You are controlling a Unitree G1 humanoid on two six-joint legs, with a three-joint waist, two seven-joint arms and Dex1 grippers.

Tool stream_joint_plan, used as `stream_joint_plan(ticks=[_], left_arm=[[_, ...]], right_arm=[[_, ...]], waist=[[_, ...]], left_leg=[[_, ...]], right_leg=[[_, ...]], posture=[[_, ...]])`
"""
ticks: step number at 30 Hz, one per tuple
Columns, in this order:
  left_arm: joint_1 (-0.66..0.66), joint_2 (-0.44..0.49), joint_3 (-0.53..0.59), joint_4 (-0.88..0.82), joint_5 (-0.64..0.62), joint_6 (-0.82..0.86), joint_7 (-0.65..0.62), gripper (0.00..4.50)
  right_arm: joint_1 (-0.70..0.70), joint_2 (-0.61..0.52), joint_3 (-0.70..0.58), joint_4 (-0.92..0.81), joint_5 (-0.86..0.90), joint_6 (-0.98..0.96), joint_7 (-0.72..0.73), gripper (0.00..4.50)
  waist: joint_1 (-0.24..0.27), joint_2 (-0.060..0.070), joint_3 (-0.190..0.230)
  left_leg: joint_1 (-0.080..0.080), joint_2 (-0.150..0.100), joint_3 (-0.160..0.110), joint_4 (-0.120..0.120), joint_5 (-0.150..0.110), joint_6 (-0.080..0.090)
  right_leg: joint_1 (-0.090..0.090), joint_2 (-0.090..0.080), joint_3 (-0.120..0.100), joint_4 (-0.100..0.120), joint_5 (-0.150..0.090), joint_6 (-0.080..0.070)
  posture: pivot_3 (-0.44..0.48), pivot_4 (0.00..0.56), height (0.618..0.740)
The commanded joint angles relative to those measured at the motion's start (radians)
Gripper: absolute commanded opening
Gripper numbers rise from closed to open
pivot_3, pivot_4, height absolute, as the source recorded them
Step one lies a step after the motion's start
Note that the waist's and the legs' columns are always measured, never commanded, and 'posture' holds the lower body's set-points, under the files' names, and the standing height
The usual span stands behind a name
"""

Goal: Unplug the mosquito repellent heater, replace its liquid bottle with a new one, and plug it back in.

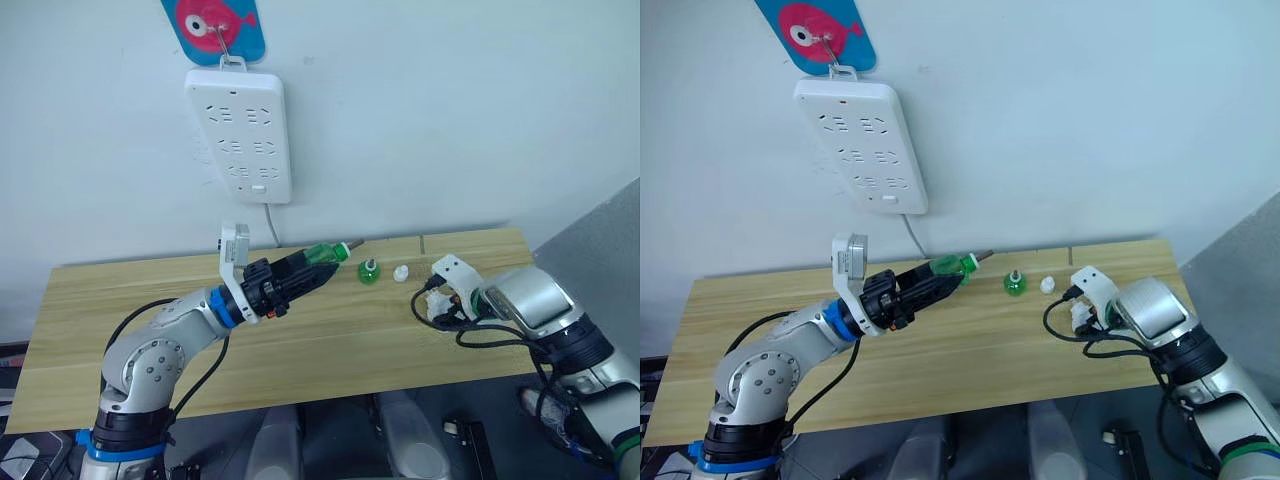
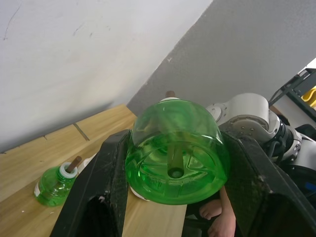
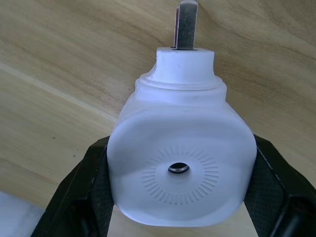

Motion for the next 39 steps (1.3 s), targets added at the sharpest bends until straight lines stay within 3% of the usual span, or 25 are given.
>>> stream_joint_plan(ticks=[1,7,14,19,26,39], left_arm=[[0.010,0.012,0.009,-0.034,-0.008,-0.007,-0.017,2.28],[0.013,0.067,0.019,-0.005,-0.015,0.009,-0.079,2.28],[-0.060,0.192,0.006,0.065,-0.016,0.048,-0.242,2.28],[-0.145,0.264,-0.019,0.100,-0.032,0.101,-0.365,2.28],[-0.312,0.287,-0.032,0.130,-0.100,0.212,-0.436,2.28],[-0.365,0.218,-0.040,0.121,-0.089,0.228,-0.390,2.28]], right_arm=[[0.012,-0.067,0.044,-0.059,-0.006,-0.130,0.069,3.01],[0.026,-0.134,-0.105,-0.106,0.089,-0.193,0.176,3.01],[0.174,-0.239,-0.420,-0.230,0.315,-0.300,0.378,3.01],[0.160,-0.238,-0.588,-0.263,0.533,-0.141,0.432,3.01],[-0.003,-0.065,-0.806,-0.236,0.870,0.236,0.323,3.01],[-0.076,0.073,-0.866,-0.172,1.204,0.260,-0.069,3.01]], waist=[[0.000,0.000,0.000],[0.000,0.000,0.000],[0.008,0.000,0.000],[0.004,0.000,-0.001],[0.000,-0.001,-0.007],[-0.002,0.001,-0.014]], left_leg=[[0.000,0.000,0.000,0.000,0.000,0.000],[0.000,0.000,0.000,0.000,0.000,0.000],[-0.001,0.000,-0.001,-0.001,0.000,0.000],[-0.001,-0.001,0.000,0.001,0.000,0.000],[-0.001,0.000,-0.002,0.001,0.002,-0.004],[-0.002,0.000,-0.001,0.001,0.004,-0.007]], right_leg=[[0.000,0.000,0.000,0.000,0.000,0.000],[0.000,0.000,0.000,0.000,0.000,0.000],[0.000,0.000,-0.002,-0.001,0.000,0.000],[0.000,0.000,-0.001,0.000,0.000,0.000],[0.000,0.001,-0.005,0.001,0.001,-0.002],[-0.002,-0.001,-0.004,0.001,0.001,-0.002]], posture=[[-0.152,0.329,0.740],[-0.164,0.313,0.740],[-0.176,0.274,0.740],[-0.174,0.243,0.740],[-0.169,0.215,0.740],[-0.173,0.198,0.740]])
